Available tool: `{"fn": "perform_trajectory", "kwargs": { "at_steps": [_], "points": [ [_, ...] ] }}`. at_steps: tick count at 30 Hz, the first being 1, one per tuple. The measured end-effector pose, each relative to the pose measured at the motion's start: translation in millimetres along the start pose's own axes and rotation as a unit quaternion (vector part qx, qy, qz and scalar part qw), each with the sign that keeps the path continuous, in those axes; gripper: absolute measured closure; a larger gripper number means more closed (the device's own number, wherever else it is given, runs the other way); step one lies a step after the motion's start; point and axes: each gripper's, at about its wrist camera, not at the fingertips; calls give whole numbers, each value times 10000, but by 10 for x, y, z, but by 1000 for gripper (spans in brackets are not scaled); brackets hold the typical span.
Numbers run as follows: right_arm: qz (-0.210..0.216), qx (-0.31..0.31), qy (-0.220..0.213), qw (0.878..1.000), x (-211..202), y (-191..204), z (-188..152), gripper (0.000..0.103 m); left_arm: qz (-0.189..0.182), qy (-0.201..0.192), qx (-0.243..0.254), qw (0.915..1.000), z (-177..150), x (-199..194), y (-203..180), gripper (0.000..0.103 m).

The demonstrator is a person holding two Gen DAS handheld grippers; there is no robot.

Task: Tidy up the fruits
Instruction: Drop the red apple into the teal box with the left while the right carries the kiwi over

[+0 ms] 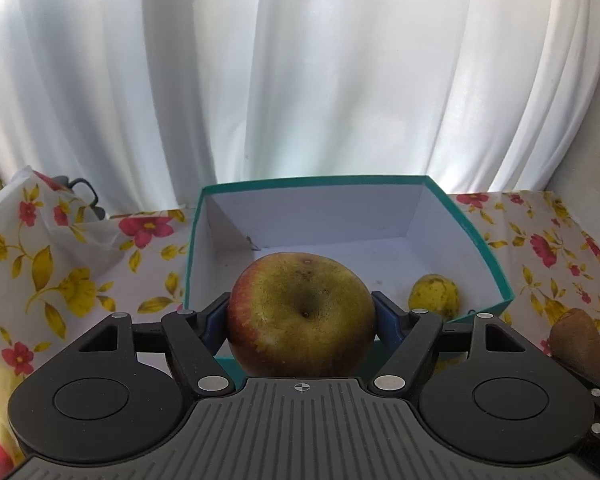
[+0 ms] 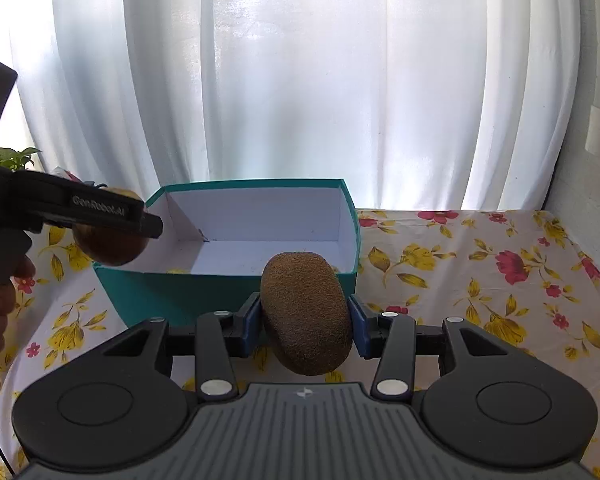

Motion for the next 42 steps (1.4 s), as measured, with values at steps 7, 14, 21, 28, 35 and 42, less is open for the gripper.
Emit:
{"fn": "perform_trajectory", "kwargs": {
  "at_steps": [7, 14, 21, 28, 35, 42],
  "points": [
    [-36, 69, -15, 10000, 117, -12, 72, 59, 132, 166, -98, 9997, -7, 223, 79, 26],
    [-33, 117, 22, 9999, 191, -20, 101, 59, 251, 217, -269, 9991, 17, 369, 213, 26],
    [12, 109, 44, 9999, 214, 9, 111, 59, 342, 396, -351, 9980, 20, 581, 294, 26],
    [-14, 94, 78, 9999, 232, 9, 113, 59, 447, 675, -433, 9958, -31, 746, 363, 26],
    [-8, 60, 97, 9999, 250, 49, 129, 59, 512, 888, -486, 9935, -45, 806, 404, 26],
    [-20, 33, 91, 10000, 235, 66, 133, 59, 358, 358, -626, 9968, 43, 488, 391, 13]
  ]
}}
Point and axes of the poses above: each gripper's, at about its wrist camera, not at the fingertips, and x roughly the way its jaws point, y to its left, z to its top, and after that the axes turned 12 degrees about -z, right-handed
